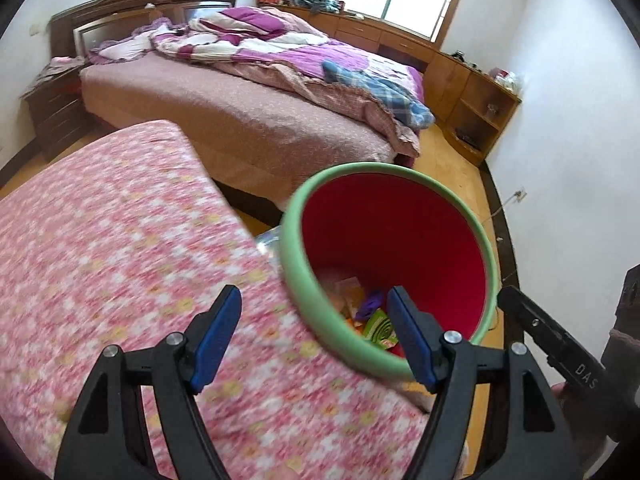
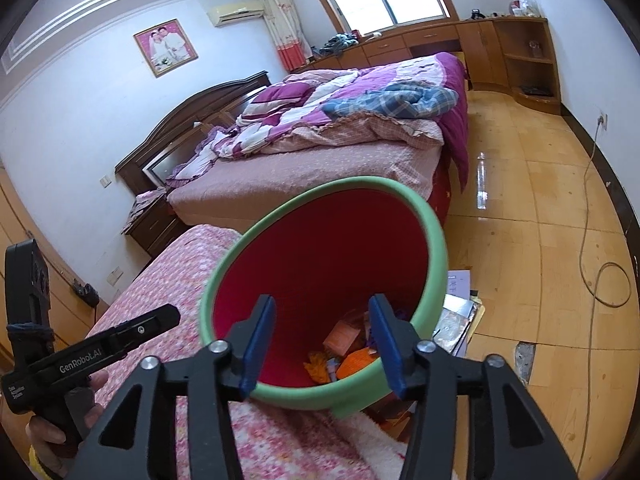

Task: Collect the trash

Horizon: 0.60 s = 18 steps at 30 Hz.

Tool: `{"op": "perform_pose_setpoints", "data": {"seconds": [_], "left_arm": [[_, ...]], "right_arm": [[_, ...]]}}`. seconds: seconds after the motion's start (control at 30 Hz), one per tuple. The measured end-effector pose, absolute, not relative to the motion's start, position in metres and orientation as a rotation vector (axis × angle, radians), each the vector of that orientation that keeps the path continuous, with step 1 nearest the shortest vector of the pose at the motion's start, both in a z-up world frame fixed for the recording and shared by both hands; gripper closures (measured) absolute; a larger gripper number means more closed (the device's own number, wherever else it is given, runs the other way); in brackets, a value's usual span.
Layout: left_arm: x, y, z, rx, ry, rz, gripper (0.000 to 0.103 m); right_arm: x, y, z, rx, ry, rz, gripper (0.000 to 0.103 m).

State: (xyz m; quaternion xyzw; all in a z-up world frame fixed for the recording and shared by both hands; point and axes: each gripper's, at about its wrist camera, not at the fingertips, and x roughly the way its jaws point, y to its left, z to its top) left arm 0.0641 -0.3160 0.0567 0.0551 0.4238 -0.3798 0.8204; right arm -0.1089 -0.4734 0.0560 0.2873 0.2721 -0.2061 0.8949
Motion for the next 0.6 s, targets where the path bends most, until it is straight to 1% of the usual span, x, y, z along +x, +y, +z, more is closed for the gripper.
{"op": "perform_pose_setpoints", "data": {"seconds": [0.03,0.1,0.17,0.3,0.43,0.6], "left_arm": [[0.063,-0.311,0.058,0.114,0.901,-0.799,0.028],[0.061,-0.297,0.060,0.102,0.899,-0.779,0.028],[0.058,-0.282,0.062,0.087,0.895,-0.759,0.028],[0.052,-0.253,0.069,0.067,0.884,-0.712,0.028],[0.047,-0.223,0.076,0.052,0.861,-0.651,0.028],[0.040,-0.184,0.081,0.018,0.844,-0.573,0.028]], "right_arm": [[-0.109,-0.469,0.058,0.590,0.565,-0.423,0.042],[-0.109,-0.459,0.061,0.580,0.566,-0.409,0.040],[-0.109,-0.448,0.065,0.567,0.568,-0.393,0.033],[-0.107,-0.428,0.071,0.543,0.567,-0.363,0.028],[-0.102,-0.405,0.076,0.515,0.563,-0.337,0.017],[-0.092,-0.366,0.080,0.460,0.578,-0.280,0.016]]}}
